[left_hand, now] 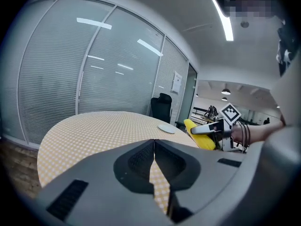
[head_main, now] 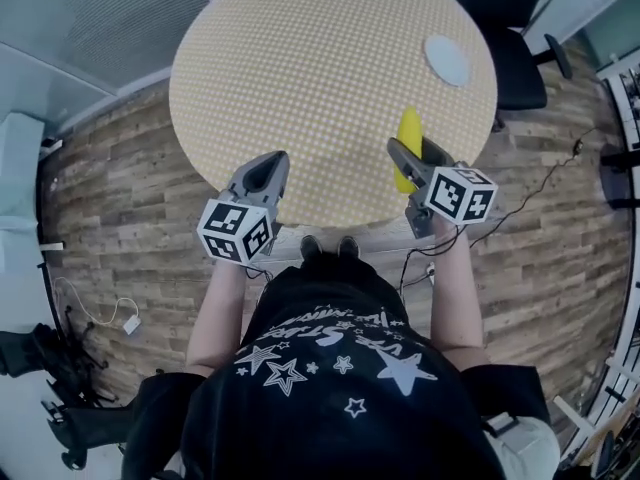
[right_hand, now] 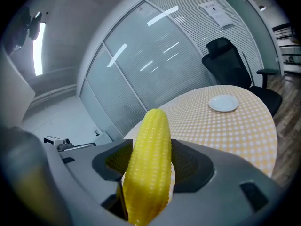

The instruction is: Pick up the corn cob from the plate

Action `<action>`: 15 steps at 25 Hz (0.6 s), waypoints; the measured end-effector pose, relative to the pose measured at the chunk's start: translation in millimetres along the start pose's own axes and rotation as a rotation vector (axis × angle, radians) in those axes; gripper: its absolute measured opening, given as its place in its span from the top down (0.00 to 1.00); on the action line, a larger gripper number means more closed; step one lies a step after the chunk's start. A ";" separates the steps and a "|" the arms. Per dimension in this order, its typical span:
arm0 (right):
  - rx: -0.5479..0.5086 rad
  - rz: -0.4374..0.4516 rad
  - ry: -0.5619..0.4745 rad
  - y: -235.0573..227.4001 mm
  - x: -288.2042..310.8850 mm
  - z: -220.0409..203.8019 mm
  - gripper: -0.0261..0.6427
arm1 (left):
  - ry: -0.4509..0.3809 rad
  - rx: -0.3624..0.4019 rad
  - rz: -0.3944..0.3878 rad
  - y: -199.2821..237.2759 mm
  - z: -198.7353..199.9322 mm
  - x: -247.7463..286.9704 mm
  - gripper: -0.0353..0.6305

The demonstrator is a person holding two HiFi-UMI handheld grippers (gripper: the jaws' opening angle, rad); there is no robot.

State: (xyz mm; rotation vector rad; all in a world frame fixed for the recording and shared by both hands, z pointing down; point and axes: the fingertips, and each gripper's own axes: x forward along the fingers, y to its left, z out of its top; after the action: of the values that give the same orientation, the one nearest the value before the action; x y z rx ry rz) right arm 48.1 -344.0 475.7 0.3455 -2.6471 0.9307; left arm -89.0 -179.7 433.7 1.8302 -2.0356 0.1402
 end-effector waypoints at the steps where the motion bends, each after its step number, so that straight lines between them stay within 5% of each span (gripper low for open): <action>1: -0.003 0.007 0.004 -1.3 0.4 -1.3 0.57 | 0.003 -0.001 0.004 -4.0 -0.3 1.5 0.93; 15: 0.012 0.046 -0.006 51.8 13.2 -30.3 0.57 | 0.005 0.038 -0.083 -3.7 -3.6 -16.4 0.93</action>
State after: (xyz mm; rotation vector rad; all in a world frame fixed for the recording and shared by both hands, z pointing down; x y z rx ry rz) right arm 25.6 -286.9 473.8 0.2909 -2.6666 0.9611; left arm -83.6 -163.7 430.5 1.9320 -1.9634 0.1613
